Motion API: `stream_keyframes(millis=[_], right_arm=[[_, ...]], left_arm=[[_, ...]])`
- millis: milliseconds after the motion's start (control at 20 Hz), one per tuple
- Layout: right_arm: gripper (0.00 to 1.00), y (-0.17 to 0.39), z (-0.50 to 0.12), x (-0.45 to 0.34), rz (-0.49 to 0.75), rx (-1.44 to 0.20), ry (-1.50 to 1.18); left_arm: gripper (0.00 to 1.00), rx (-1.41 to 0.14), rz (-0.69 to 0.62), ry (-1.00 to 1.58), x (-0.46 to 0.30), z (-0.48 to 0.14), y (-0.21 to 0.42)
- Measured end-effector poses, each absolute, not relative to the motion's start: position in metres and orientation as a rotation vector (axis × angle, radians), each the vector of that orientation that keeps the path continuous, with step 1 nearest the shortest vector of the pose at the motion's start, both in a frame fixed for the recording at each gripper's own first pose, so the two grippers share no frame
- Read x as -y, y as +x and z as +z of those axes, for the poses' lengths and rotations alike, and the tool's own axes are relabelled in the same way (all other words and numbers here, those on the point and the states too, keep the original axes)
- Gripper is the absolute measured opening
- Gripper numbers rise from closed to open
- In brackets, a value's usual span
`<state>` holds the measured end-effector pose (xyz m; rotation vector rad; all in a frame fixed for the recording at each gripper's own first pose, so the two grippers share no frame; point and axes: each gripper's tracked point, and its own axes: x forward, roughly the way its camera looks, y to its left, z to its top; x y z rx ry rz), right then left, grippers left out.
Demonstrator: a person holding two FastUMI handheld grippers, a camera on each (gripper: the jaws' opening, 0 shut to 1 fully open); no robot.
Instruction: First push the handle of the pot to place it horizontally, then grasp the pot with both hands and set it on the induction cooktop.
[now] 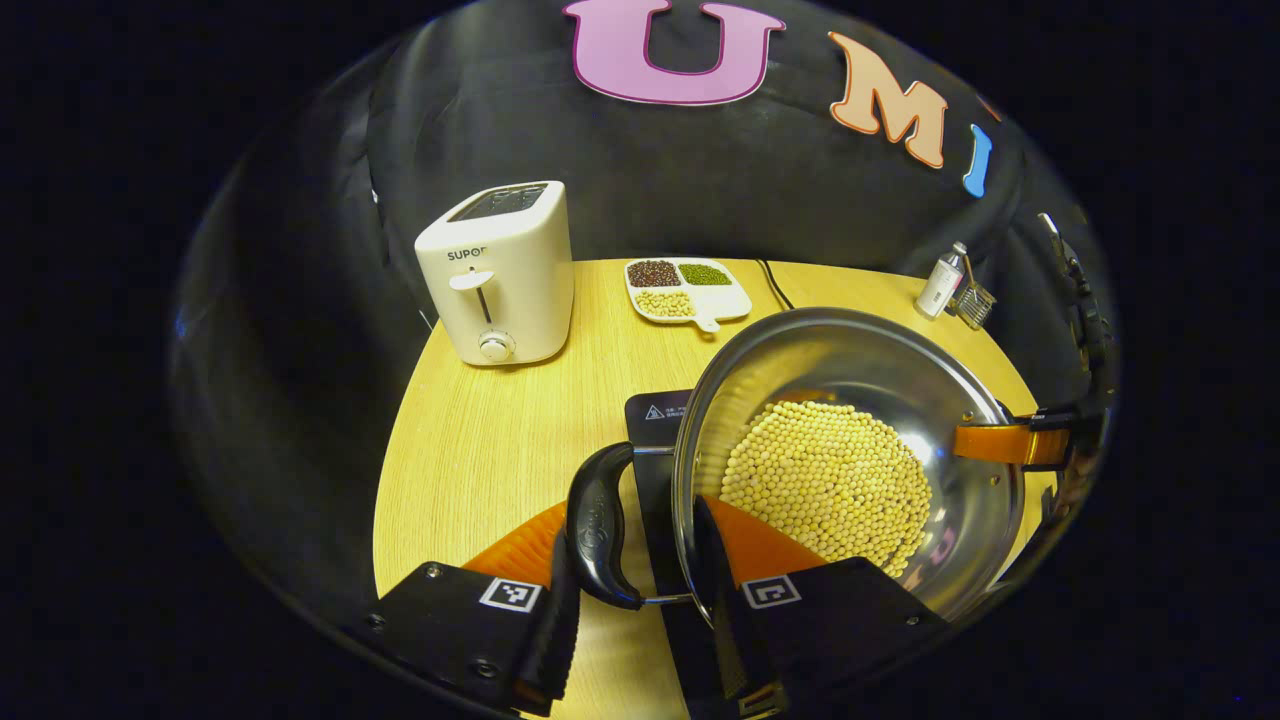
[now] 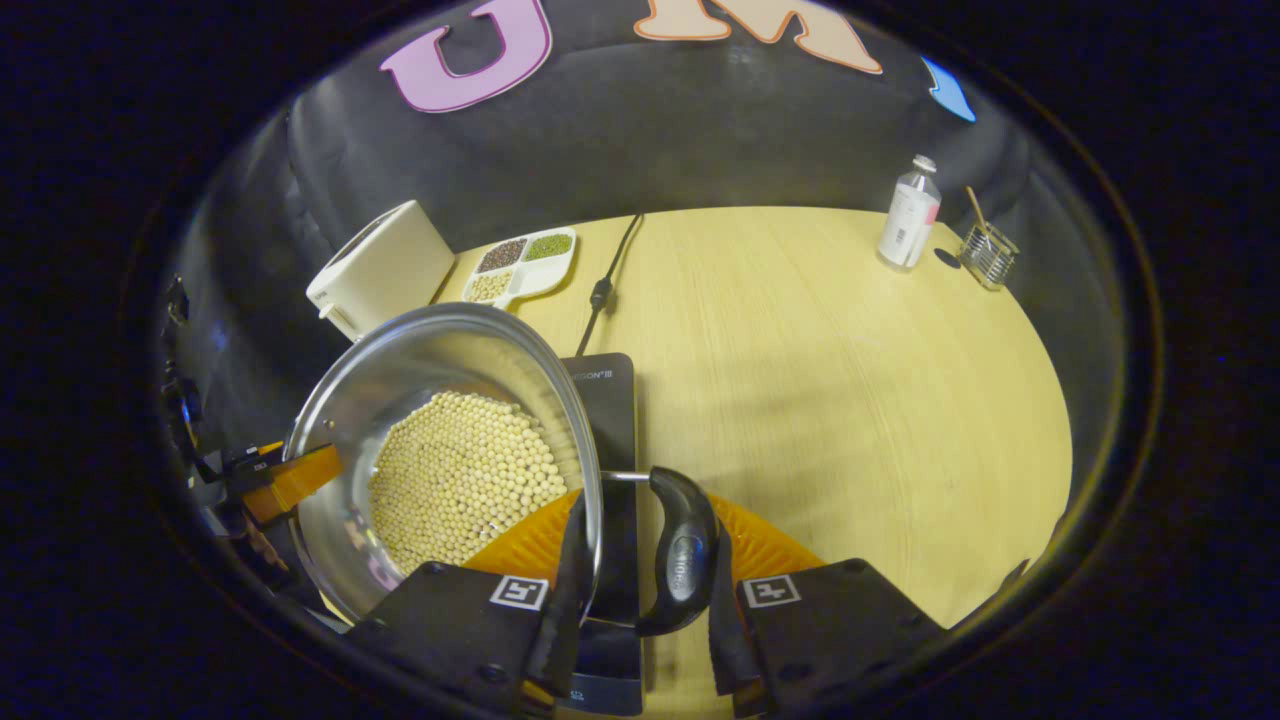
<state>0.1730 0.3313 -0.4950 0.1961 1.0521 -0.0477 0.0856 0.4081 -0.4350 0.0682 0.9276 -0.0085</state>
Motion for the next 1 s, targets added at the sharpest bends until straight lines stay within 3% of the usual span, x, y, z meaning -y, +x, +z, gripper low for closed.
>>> stream_keyframes(millis=[100, 450, 500, 600, 650, 700, 800, 850, 900, 1000], right_arm=[[0.56, 0.173, -0.495, -0.331, -0.045, -1.043, 0.191], [0.52, 0.173, -0.494, -0.332, -0.046, -1.042, 0.196], [0.55, 0.174, -0.494, -0.332, -0.042, -1.042, 0.203], [0.53, 0.175, -0.495, -0.333, -0.031, -1.064, 0.223], [0.61, 0.178, -0.490, -0.330, -0.041, -1.057, 0.230], [0.60, 0.179, -0.488, -0.326, -0.048, -1.052, 0.227], [0.71, 0.177, -0.483, -0.324, -0.043, -1.034, 0.208], [0.72, 0.177, -0.481, -0.324, -0.037, -1.025, 0.201], [0.84, 0.175, -0.481, -0.324, -0.033, -1.024, 0.193], [0.87, 0.173, -0.478, -0.322, -0.038, -1.015, 0.179]], left_arm=[[0.58, -0.924, -0.006, 0.061, -0.408, -0.435, 0.086], [0.61, -0.904, 0.003, 0.035, -0.408, -0.436, 0.087], [0.63, -0.910, -0.005, 0.032, -0.406, -0.436, 0.087], [0.72, -1.023, 0.012, 0.064, -0.409, -0.448, 0.066], [0.81, -1.013, 0.018, 0.073, -0.409, -0.448, 0.071], [0.84, -0.995, 0.035, 0.086, -0.411, -0.443, 0.074], [0.86, -0.954, 0.070, 0.120, -0.418, -0.431, 0.078], [0.89, -0.937, 0.082, 0.138, -0.423, -0.426, 0.080], [0.92, -0.931, 0.094, 0.155, -0.426, -0.421, 0.079], [0.99, -0.928, 0.100, 0.171, -0.424, -0.415, 0.076]])
